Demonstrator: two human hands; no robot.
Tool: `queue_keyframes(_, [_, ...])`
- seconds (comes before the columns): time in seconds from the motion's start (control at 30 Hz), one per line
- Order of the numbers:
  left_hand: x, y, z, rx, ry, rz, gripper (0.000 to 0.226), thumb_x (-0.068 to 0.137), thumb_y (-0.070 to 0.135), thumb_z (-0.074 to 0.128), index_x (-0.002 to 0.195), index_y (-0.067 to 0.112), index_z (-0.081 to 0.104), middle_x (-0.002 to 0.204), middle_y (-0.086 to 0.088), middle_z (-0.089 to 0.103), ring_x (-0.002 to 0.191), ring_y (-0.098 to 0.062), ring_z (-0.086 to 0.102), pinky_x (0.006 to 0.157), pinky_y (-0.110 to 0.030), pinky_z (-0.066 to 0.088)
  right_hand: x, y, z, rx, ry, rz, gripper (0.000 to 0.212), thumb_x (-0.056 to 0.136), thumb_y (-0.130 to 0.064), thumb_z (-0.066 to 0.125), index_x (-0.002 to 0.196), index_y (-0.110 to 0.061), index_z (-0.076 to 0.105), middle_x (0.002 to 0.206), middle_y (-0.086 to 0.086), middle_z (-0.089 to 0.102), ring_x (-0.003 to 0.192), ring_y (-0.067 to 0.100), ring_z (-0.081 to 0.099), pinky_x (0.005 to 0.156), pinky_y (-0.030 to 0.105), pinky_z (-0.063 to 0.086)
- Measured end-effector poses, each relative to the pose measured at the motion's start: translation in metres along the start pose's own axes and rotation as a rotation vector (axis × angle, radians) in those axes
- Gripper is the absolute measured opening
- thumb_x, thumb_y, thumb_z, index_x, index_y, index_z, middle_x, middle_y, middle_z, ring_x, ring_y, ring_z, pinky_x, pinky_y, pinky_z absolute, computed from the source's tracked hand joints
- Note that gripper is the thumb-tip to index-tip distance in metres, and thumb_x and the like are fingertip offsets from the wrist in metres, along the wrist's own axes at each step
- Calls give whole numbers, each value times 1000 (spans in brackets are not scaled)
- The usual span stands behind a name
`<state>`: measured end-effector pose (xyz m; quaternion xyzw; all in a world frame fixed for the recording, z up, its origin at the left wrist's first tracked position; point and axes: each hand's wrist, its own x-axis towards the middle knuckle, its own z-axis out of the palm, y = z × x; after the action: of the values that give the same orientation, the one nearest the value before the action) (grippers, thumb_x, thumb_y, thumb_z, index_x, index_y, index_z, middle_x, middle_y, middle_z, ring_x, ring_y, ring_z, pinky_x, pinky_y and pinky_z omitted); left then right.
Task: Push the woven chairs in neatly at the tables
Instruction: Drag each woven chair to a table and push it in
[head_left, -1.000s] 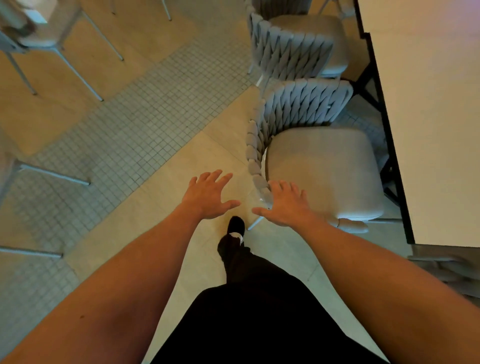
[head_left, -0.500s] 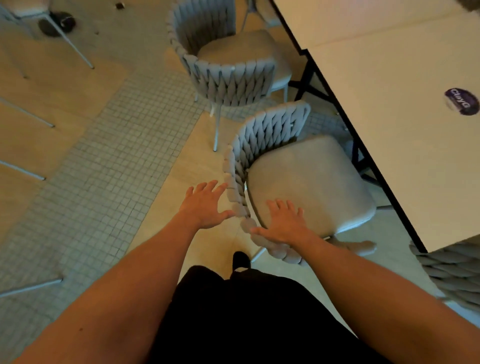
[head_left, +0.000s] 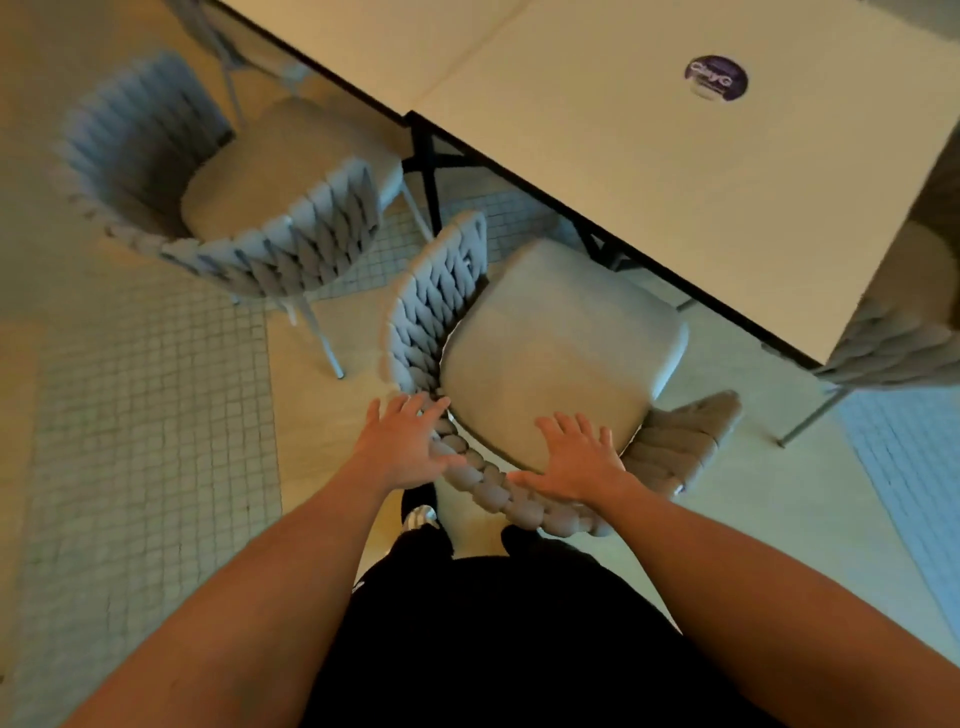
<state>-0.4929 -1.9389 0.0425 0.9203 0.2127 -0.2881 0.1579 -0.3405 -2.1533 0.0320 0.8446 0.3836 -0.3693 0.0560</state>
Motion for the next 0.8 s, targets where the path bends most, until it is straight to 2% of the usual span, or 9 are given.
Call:
queue_keyframes(0.2, [33,-30,-9,160,-84,160,101,80,87,41,160,34,11,166,-1,13,152,-25,11,120,-60,7,-1,-31,25,157,21,162,101,79,-89,45,157,-27,28,165,6,24,152,33,18,119,62,19])
queue_keyframes(0.4, [68,-45,2,320,-132,252,112,67,95,43,158,36,15,162,1,25,151,-25,15,118,-63,6,-1,-48,62,260,-90,264,101,79,-87,50,156,-25,30,162,3,33,149,33,24,119,62,18])
queue_keyframes(0.53, [80,-47,10,485,-149,303,93,70,90,48,147,38,38,150,4,41,144,-23,28,110,-69,-7,6,-60,87,228,-167,270,90,87,-77,52,155,-20,31,162,2,34,147,32,30,119,60,15])
queue_keyframes(0.63, [84,-49,17,547,-98,321,68,72,87,47,123,43,56,130,8,55,130,-20,43,107,-72,-2,15,-68,94,230,-166,280,78,96,-69,46,152,-17,35,160,4,37,144,34,36,118,57,22])
queue_keyframes(0.7, [83,-52,21,579,-61,341,65,74,85,44,119,41,58,122,5,58,122,-21,50,105,-73,2,18,-71,93,197,-160,279,72,98,-68,43,149,-18,38,156,6,43,140,33,41,111,54,31])
queue_keyframes(0.8, [78,-50,22,630,-30,361,62,79,82,42,120,38,58,118,4,60,115,-21,54,104,-72,10,14,-76,96,102,-135,283,68,100,-66,39,149,-19,37,153,7,46,138,32,42,104,55,35])
